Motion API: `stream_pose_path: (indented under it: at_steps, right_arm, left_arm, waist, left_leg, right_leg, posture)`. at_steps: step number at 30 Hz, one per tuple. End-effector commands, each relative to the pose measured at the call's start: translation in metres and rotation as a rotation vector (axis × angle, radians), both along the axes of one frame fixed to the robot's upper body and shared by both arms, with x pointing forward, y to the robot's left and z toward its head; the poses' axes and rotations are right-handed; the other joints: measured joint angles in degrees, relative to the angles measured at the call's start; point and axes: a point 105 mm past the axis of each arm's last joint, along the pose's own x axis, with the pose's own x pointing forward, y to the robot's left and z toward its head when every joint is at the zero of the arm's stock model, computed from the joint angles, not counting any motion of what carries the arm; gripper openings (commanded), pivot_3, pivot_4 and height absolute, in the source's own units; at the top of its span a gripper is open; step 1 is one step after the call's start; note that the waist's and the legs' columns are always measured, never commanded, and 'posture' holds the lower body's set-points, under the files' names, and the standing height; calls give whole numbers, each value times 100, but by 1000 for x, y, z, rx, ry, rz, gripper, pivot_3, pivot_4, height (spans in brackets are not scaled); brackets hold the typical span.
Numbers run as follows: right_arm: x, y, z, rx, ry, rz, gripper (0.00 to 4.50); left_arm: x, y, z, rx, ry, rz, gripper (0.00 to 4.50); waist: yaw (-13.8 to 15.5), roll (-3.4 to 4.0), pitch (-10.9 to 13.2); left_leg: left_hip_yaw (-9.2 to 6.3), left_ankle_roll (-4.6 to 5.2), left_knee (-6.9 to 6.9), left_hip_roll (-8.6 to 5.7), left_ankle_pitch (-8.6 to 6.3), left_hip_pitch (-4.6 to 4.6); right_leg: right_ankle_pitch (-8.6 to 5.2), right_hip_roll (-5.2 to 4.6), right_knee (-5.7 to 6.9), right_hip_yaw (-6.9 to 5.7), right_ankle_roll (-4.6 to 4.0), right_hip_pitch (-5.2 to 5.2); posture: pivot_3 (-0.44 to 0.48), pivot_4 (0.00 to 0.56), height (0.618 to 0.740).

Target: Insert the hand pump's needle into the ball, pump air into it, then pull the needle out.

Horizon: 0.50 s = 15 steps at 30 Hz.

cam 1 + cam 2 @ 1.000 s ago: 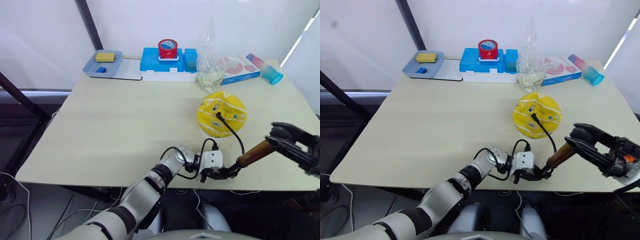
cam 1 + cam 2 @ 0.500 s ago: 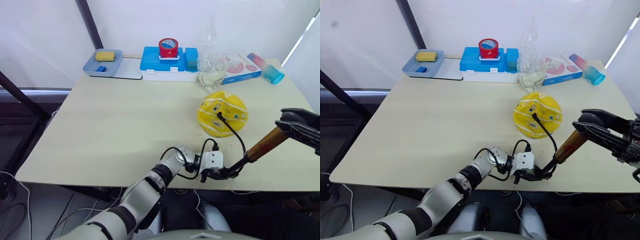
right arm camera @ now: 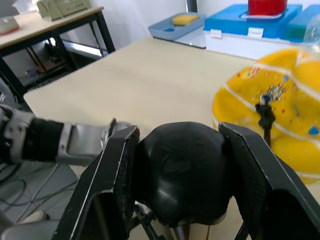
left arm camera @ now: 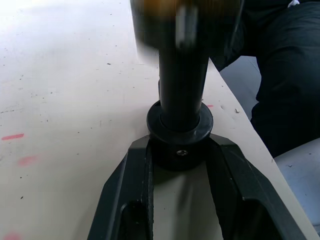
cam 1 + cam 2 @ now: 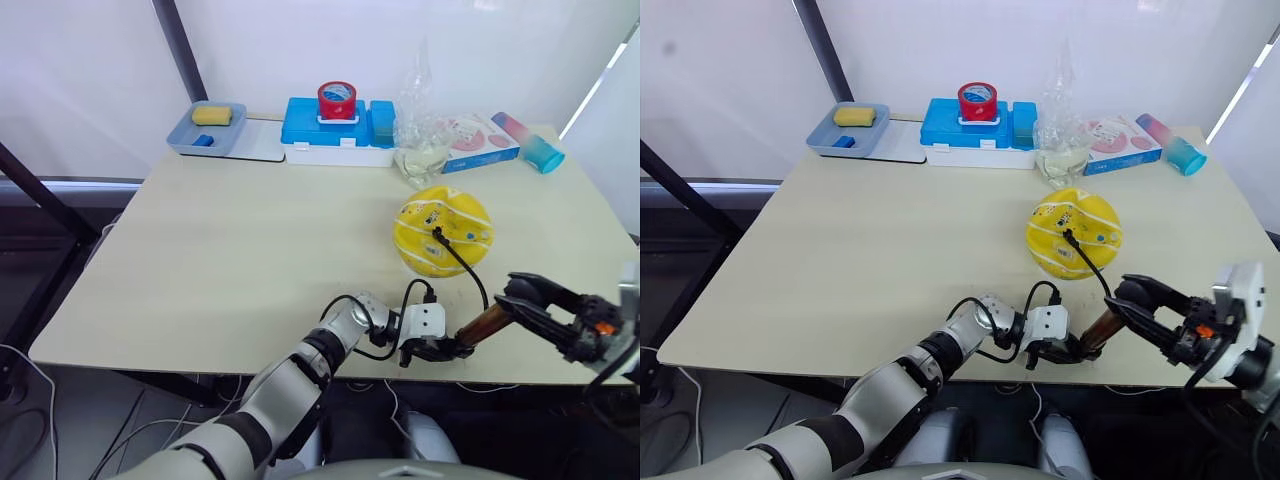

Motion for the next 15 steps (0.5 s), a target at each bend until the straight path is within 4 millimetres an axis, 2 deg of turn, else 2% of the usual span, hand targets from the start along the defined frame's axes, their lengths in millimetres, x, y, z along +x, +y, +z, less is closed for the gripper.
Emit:
stream_pose_path:
  at_steps: [1, 4, 6, 11, 15]
  right_arm:
    - [2, -11, -33, -103, 62, -67, 2004]
    - [3, -11, -35, -111, 45, -72, 2004]
    - [4, -11, -27, -101, 7, -68, 2004]
    - [6, -14, 21, -25, -140, -65, 2004]
    - [5, -21, 51, -31, -186, -62, 2004]
  left_arm:
    - [-28, -12, -16, 73, 85, -93, 1032]
    - [-28, -12, -15, 71, 88, -95, 1031]
    - [-28, -12, -15, 70, 88, -95, 1026]
    - [-27, -11, -14, 70, 88, -93, 1014]
    - [-26, -11, -14, 72, 89, -94, 1010]
  waist:
    - [2, 6, -1]
    - [1, 9, -3]
    - [0, 7, -1]
    - [4, 26, 12]
    - [5, 56, 36]
  left_leg:
    - [-1, 0, 0, 0, 0, 0]
    - [-2, 0, -2, 0, 0, 1]
    - [-4, 0, -1, 0, 0, 2]
    - [-6, 0, -2, -1, 0, -1]
    - [-6, 0, -3, -4, 0, -3]
  right_leg:
    - [0, 0, 0, -2, -1, 0]
    - [-1, 0, 0, -11, -2, 2]
    - [-1, 8, 0, -16, -2, 3]
    - [-1, 8, -1, -18, -2, 2]
    - [-1, 8, -3, -18, -2, 2]
  posture:
    - [0, 150, 729]
    - [0, 150, 729]
    - [0, 150, 729]
    - [0, 150, 729]
    - [0, 150, 729]
